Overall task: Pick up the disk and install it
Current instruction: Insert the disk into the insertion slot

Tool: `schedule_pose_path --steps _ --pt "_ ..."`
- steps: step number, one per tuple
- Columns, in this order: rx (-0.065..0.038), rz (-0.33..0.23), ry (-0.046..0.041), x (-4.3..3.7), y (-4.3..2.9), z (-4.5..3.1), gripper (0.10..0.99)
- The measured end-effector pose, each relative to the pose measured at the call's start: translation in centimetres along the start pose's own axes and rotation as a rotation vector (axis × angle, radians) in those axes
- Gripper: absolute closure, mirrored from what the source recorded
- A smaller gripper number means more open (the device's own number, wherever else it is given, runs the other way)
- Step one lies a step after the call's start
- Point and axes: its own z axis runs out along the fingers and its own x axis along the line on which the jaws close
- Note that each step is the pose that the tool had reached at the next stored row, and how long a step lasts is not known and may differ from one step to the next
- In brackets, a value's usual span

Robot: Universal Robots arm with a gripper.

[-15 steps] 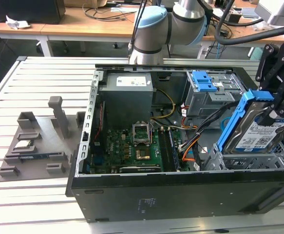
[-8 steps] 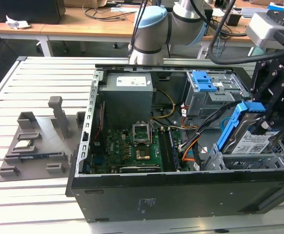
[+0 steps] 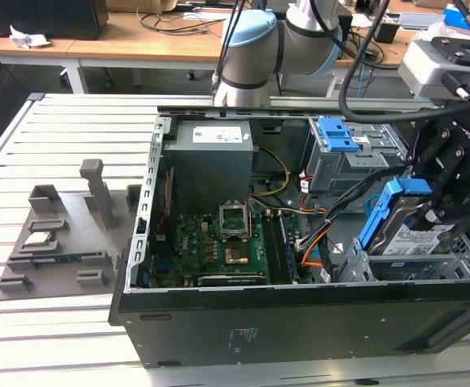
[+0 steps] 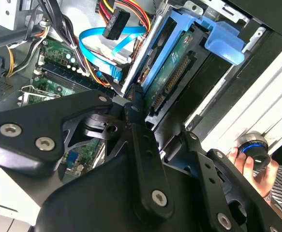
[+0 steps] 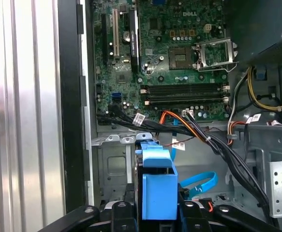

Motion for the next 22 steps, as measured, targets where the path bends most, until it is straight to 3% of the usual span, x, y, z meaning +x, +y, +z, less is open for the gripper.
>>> schedule_pose_path --steps 7,9,14,15,16,18,22 --pt "0.001 -0.001 -0.0028 -0.02 -0.05 0.22 0.722" --pt "0.0 0.0 -0.0017 0.0 -0.03 0.2 0.647" --pt "0.0 0.0 -0.0005 0.0 -0.02 0.15 0.659" --pt "0.0 0.0 -0.0005 0.0 -0.01 0.15 0.725" --pt "0.0 0.0 -0.0006 0.0 -0.01 0.15 0.725" --pt "0.0 0.0 -0.0004 0.0 -0.01 0.15 0.969" --pt "0.0 0.0 -0.0005 0.0 -0.01 0.15 0.98"
